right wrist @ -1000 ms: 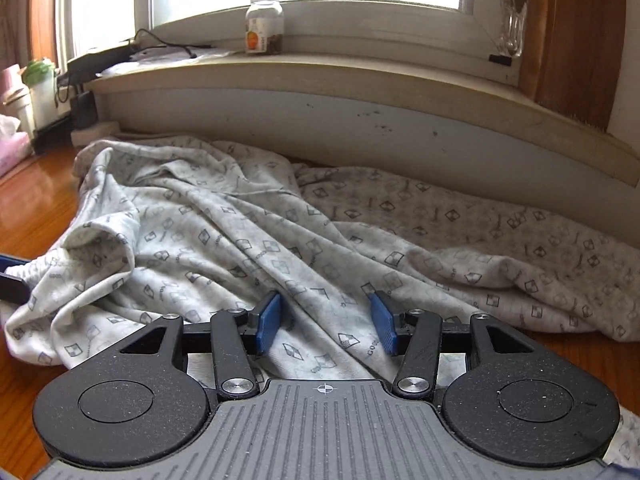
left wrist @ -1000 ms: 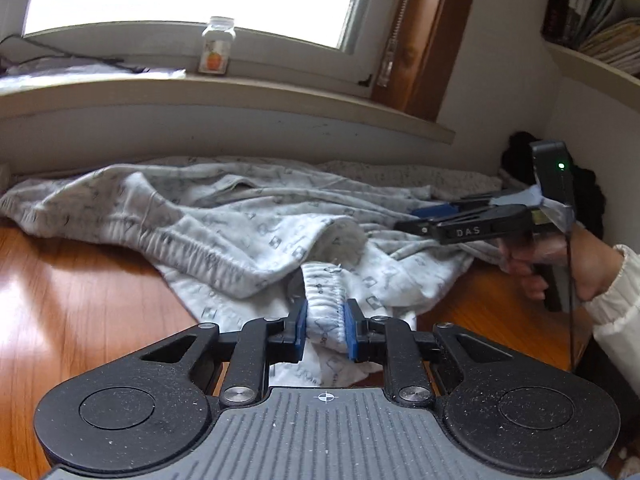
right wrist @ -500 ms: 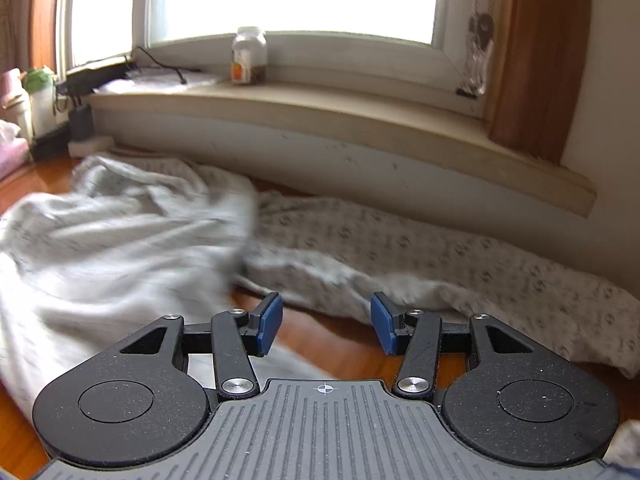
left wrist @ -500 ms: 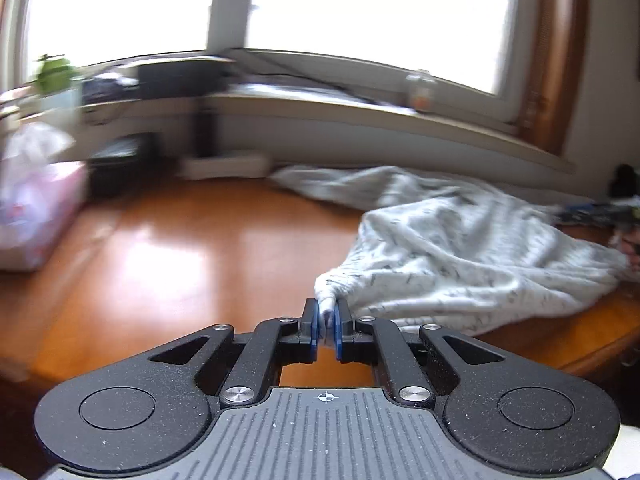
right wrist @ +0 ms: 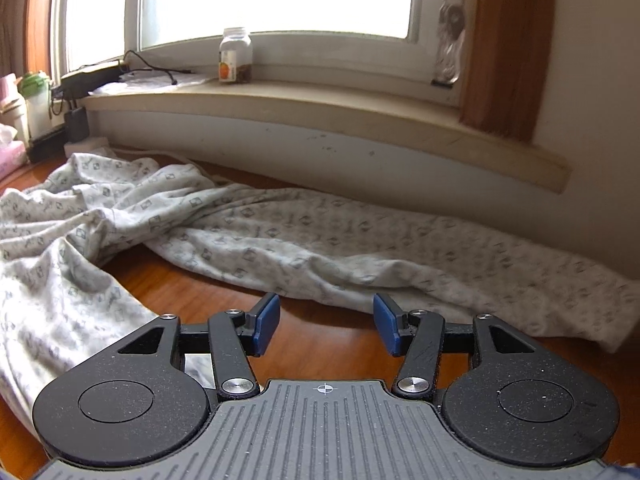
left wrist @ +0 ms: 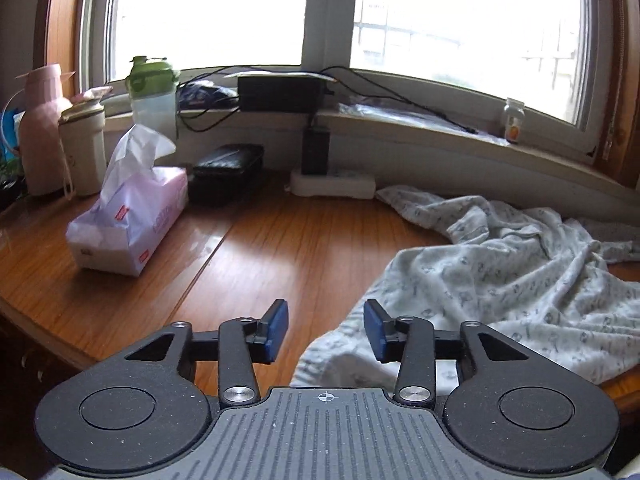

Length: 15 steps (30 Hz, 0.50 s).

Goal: Fold clothes
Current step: 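Grasp a sheet corner with the right gripper while the left gripper grasps another corner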

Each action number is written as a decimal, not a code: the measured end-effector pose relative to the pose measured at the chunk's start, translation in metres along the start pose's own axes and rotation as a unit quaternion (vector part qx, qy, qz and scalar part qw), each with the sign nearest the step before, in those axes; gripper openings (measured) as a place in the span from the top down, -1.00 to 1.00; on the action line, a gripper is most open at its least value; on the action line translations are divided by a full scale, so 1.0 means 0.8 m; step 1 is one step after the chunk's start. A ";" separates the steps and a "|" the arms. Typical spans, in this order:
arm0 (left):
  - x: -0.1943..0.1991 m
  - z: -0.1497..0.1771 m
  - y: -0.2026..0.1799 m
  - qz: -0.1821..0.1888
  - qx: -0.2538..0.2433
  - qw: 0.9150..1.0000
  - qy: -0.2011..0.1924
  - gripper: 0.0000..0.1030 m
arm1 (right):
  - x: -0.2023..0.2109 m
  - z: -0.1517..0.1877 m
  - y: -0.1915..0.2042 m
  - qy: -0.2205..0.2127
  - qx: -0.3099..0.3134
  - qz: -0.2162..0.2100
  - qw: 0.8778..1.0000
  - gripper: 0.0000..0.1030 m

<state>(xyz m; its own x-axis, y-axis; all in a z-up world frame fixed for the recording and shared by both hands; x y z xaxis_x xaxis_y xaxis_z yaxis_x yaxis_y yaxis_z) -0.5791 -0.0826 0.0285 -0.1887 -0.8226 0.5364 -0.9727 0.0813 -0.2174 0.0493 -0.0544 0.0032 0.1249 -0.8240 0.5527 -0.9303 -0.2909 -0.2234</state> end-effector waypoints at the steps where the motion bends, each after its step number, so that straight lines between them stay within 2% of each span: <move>1: -0.004 -0.005 -0.010 0.008 -0.004 1.000 -0.003 -0.04 | 0.005 0.000 -0.002 -0.003 0.003 0.004 1.000 -0.09; 5: -0.029 -0.023 -0.063 0.040 -0.026 0.999 -0.014 -0.18 | 0.027 0.014 -0.029 -0.002 -0.010 0.026 1.000 -0.14; 9: -0.061 -0.028 -0.139 0.094 -0.042 0.995 -0.022 -0.40 | 0.048 0.036 -0.066 0.004 -0.022 0.051 0.998 -0.14; 15: -0.136 -0.017 -0.273 0.181 -0.086 0.980 -0.016 -0.46 | 0.085 0.081 -0.106 0.015 -0.071 0.040 0.997 -0.14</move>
Point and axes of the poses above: each gripper's, at about its wrist camera, not at the fingertips, and x roughly against the way its jaws point, y to its left, z to its underside, the point moved 10 cm from there along -x, roughly the way its jaws point, and after that the axes turned 11 degrees about x, right-handed, at the moved point
